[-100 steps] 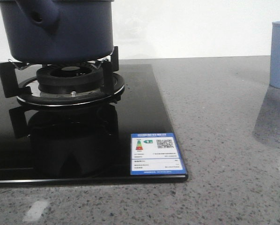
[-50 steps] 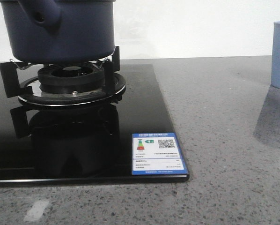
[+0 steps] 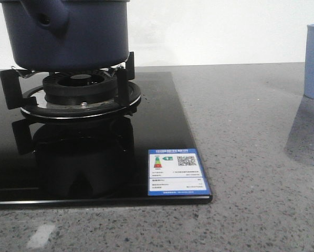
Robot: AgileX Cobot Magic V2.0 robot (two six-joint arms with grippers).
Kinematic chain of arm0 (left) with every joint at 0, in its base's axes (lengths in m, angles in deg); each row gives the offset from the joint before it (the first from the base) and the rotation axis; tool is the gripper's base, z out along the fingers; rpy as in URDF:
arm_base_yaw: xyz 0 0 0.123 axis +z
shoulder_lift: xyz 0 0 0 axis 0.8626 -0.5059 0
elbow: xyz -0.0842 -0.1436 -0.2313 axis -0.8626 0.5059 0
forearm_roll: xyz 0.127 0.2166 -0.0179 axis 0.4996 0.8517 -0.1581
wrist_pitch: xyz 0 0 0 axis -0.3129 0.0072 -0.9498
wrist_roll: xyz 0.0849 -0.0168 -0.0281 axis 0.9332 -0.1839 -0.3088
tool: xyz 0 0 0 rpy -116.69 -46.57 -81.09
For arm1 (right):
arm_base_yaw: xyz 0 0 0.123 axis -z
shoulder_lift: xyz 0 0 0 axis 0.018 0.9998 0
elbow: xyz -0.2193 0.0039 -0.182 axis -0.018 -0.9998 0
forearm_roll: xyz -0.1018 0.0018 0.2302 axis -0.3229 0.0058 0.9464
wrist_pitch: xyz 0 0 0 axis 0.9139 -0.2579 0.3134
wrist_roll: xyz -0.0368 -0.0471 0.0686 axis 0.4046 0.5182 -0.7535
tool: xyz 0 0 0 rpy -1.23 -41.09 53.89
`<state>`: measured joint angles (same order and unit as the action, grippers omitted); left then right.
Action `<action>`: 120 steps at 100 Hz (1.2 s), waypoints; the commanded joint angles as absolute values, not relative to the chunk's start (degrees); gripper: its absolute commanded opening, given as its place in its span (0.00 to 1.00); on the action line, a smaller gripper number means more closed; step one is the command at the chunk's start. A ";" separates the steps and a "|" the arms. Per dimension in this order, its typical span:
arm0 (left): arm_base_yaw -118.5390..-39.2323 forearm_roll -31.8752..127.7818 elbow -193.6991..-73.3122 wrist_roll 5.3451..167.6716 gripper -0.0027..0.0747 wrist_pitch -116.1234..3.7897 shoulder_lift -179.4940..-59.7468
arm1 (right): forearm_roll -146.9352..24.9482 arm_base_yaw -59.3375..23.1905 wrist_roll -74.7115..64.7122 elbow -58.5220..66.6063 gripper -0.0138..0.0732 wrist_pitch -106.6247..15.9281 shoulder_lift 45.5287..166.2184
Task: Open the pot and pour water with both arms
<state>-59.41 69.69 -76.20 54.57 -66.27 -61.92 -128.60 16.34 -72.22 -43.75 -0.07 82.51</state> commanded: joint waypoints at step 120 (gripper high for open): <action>-59.64 69.13 -75.53 54.02 0.01 -70.06 -60.36 | -75.68 6.02 -23.93 -58.40 0.09 -36.25 45.56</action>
